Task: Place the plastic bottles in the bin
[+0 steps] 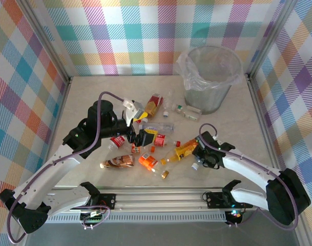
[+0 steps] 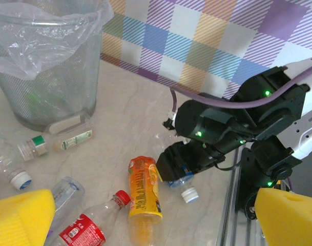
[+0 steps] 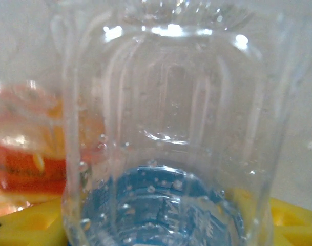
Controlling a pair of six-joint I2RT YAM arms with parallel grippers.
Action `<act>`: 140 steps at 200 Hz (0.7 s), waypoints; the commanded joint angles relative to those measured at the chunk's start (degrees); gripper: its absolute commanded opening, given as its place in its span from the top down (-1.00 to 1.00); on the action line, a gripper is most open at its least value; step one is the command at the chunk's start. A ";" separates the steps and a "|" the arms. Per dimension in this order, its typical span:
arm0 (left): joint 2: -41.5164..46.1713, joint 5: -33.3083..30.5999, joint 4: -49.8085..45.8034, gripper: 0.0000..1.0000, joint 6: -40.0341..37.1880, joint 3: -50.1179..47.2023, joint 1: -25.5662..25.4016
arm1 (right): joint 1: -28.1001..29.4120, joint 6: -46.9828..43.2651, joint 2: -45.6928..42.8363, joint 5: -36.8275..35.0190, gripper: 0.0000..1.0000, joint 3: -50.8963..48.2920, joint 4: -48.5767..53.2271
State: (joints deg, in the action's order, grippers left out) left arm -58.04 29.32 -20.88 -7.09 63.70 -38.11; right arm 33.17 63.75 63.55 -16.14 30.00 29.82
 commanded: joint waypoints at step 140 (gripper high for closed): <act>-0.12 -0.83 2.32 -1.00 1.34 -0.24 -0.04 | -5.57 -51.31 -0.18 -16.64 -0.18 33.33 -6.94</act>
State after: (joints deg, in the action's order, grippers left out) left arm -58.17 28.99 -20.64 -6.83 63.70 -38.11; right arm 28.01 24.36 60.69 -31.22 56.60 27.97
